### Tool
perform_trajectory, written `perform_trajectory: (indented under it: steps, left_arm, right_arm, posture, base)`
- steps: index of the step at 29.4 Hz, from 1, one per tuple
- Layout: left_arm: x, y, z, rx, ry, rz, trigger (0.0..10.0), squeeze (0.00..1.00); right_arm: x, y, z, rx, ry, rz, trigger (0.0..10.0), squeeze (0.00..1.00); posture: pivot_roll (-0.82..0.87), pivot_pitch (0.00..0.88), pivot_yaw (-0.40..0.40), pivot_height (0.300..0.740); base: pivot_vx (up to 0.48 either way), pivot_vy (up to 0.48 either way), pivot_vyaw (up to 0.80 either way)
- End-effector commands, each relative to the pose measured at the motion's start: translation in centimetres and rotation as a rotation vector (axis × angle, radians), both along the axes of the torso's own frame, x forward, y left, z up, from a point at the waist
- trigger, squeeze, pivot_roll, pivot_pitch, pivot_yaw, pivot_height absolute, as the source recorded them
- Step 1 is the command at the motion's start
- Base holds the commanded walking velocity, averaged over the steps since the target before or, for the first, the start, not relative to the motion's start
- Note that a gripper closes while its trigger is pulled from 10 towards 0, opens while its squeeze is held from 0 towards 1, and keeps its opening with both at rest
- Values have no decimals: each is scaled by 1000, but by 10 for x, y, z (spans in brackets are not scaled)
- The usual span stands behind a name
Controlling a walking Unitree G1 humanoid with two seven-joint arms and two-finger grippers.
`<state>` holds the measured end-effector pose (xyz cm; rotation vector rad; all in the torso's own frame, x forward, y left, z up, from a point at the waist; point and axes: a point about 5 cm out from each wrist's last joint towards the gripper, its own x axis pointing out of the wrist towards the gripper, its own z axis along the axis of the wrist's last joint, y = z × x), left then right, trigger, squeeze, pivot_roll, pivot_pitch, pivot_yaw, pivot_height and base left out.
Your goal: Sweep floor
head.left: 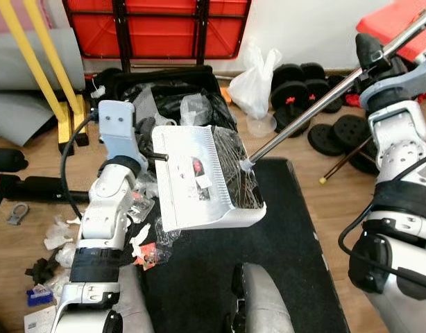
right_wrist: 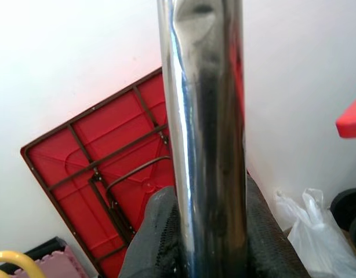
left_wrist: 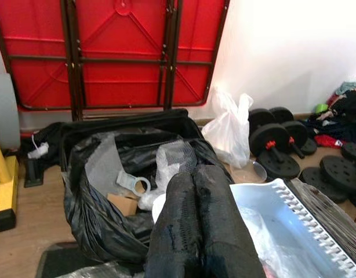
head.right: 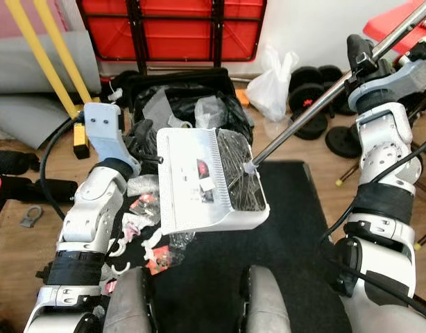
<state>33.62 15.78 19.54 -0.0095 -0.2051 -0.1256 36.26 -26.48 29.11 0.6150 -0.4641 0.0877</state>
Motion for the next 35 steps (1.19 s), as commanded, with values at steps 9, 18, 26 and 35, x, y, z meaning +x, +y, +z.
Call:
perform_trajectory:
  steps: [9, 18, 26, 35]
  left_arm:
    - [0, -2, -5, 3, 14, 40, 10000, 0]
    - [0, -2, -5, 24, 2, 37, 10000, 0]
    - [-1, -3, -5, 51, -13, 31, 10000, 0]
    - [-1, -3, -6, 65, -16, 34, 10000, 0]
  right_arm:
    - [-5, -7, 12, 10, -73, -33, 10000, 0]
    - [-5, -6, 11, 9, -73, -31, 10000, 0]
    - [-5, -5, 11, 7, -70, -31, 10000, 0]
    - [-4, -2, 7, 5, -62, -27, 10000, 0]
  posture:
    - [-174, 56, -148, 659]
    - [-173, 55, -147, 679]
    - [-168, 53, -147, 699]
    - [-168, 51, -144, 724]
  base:
    - [-174, 0, 0]
    - [0, 0, 0]
    - [0, 0, 0]
    - [0, 0, 0]
